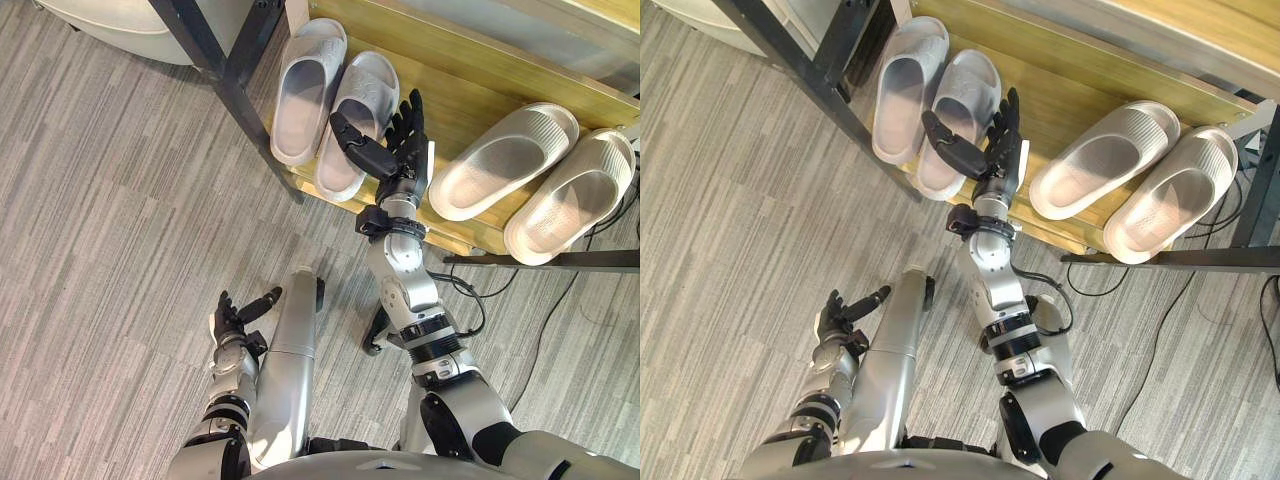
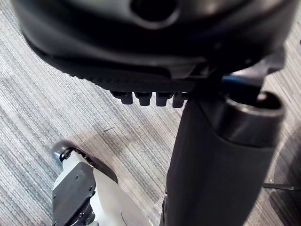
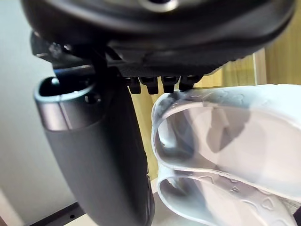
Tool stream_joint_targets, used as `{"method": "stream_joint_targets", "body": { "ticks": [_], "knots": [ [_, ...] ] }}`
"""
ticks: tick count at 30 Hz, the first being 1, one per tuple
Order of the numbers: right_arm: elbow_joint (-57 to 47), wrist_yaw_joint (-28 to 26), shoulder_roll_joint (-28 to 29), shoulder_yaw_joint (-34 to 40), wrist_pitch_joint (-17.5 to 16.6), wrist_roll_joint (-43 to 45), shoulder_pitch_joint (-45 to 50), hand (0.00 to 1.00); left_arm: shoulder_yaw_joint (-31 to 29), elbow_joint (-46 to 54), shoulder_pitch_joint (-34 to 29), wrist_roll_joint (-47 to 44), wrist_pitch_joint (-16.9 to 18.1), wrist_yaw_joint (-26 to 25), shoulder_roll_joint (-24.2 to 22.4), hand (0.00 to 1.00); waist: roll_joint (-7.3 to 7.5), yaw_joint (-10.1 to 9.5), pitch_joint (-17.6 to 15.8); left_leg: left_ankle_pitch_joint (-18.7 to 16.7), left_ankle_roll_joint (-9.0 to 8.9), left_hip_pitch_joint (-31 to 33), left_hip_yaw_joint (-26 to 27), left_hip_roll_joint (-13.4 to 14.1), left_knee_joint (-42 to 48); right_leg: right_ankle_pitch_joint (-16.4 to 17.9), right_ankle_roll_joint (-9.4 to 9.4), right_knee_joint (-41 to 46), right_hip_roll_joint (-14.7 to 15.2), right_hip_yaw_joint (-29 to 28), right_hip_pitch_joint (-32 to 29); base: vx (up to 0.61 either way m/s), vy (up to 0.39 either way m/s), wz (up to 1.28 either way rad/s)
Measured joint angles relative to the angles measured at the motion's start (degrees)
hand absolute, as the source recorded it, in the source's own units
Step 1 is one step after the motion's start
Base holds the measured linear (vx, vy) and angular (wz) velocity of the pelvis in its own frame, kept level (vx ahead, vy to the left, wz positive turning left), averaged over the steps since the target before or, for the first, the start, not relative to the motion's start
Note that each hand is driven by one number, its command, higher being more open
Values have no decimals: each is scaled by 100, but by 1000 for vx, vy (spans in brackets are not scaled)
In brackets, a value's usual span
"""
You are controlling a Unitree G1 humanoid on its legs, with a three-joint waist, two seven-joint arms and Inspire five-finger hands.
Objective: Organize the slippers on the shoe rack
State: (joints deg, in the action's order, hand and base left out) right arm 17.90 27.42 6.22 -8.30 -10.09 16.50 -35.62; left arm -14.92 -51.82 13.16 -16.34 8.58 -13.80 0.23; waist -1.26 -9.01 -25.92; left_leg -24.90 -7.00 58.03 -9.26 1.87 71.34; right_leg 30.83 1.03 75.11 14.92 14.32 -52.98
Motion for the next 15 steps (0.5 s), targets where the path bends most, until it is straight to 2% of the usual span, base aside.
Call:
{"method": "stream_joint_targets", "body": {
  "ticks": [15],
  "knots": [
    [453,5,-286,217,37,164,-548,100,14,-75,-65,-8,38,64,-44,100,-111,-26,60,48,-52,53,-98,0,-25,22,85,24,2,100,-19,30,-38,2]
  ]
}}
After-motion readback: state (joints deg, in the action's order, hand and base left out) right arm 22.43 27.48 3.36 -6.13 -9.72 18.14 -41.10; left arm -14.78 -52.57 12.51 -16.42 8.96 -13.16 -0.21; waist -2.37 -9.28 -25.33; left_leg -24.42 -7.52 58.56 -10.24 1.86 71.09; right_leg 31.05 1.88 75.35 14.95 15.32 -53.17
